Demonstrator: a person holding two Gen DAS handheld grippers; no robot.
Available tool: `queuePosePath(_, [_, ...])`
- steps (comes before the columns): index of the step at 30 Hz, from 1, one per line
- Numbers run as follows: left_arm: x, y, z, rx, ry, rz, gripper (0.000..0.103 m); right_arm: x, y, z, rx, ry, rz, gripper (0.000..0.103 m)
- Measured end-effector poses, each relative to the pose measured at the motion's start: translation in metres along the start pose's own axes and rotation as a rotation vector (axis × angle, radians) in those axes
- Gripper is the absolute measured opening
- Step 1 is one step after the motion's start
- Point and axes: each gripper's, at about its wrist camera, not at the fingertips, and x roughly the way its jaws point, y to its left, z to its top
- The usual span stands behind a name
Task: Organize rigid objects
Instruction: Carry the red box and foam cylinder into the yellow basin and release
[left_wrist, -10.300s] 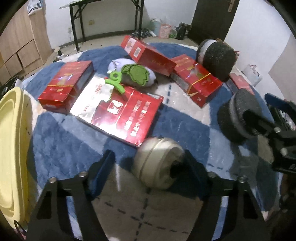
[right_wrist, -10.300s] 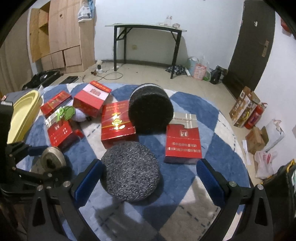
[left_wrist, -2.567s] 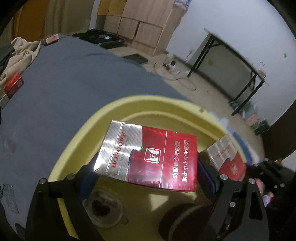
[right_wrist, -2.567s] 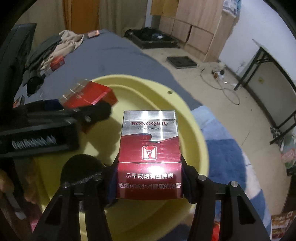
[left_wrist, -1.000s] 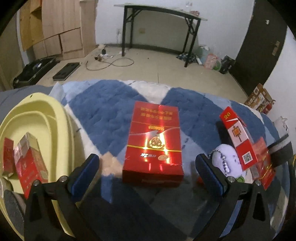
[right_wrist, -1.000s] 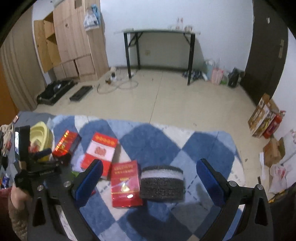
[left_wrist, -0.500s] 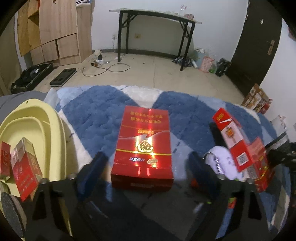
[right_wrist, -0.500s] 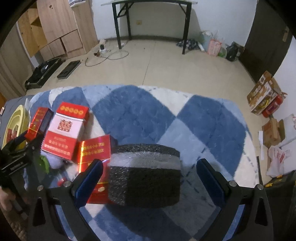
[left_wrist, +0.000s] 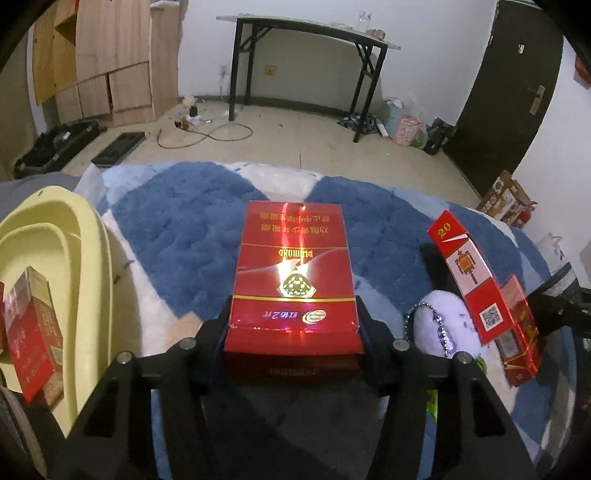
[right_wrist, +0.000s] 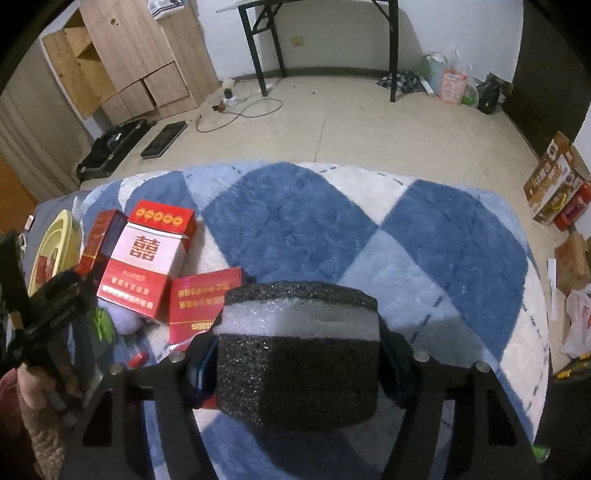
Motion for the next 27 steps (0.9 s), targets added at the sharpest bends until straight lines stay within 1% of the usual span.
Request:
queuePosePath(4, [0.004, 0.001, -0.001, 0.005, -0.013, 0.010, 0.060, -0.002, -0.007, -0.002, 0.016, -0.017, -0.013, 0.068])
queuePosePath(6, [0.005, -0.001, -0.003, 0.028, -0.022, 0.024, 0.059, -0.003, -0.008, -0.002, 0.017, -0.023, -0.010, 0.068])
queuePosePath(7, [0.003, -0.001, -0.003, 0.029, -0.026, 0.021, 0.059, -0.005, -0.008, -0.003, 0.018, -0.031, -0.011, 0.068])
queuePosePath(9, [-0.003, 0.003, 0.000, 0.009, -0.030, -0.011, 0.059, -0.016, -0.009, -0.004, 0.027, -0.059, -0.017, 0.068])
queuePosePath(12, [-0.020, 0.006, 0.006, 0.008, -0.069, -0.024, 0.058, -0.038, -0.005, -0.005, 0.025, -0.130, -0.004, 0.068])
queuePosePath(14, [-0.036, 0.008, 0.011, 0.010, -0.096, -0.035, 0.058, -0.046, 0.000, -0.007, 0.020, -0.159, -0.007, 0.068])
queuePosePath(17, [-0.067, 0.015, 0.018, 0.016, -0.150, -0.022, 0.058, -0.059, 0.011, -0.007, -0.001, -0.204, -0.006, 0.068])
queuePosePath(19, [-0.097, 0.034, 0.024, -0.009, -0.196, -0.008, 0.058, -0.070, 0.025, -0.007, -0.030, -0.246, 0.017, 0.068])
queuePosePath(20, [-0.106, 0.043, 0.024, -0.020, -0.210, 0.007, 0.058, -0.076, 0.033, -0.008, -0.047, -0.267, 0.030, 0.068])
queuePosePath(21, [-0.119, 0.058, 0.027, -0.044, -0.227, 0.037, 0.058, -0.081, 0.050, -0.008, -0.081, -0.294, 0.052, 0.068])
queuePosePath(23, [-0.142, 0.096, 0.025, -0.137, -0.253, 0.104, 0.058, -0.084, 0.086, -0.007, -0.155, -0.324, 0.095, 0.068])
queuePosePath(25, [-0.156, 0.128, 0.018, -0.204, -0.264, 0.153, 0.058, -0.080, 0.125, -0.007, -0.233, -0.327, 0.149, 0.068])
queuePosePath(26, [-0.162, 0.152, 0.011, -0.251, -0.259, 0.192, 0.058, -0.076, 0.144, -0.008, -0.266, -0.321, 0.176, 0.068])
queuePosePath(27, [-0.165, 0.169, 0.007, -0.291, -0.257, 0.216, 0.058, -0.069, 0.173, -0.008, -0.318, -0.300, 0.212, 0.068])
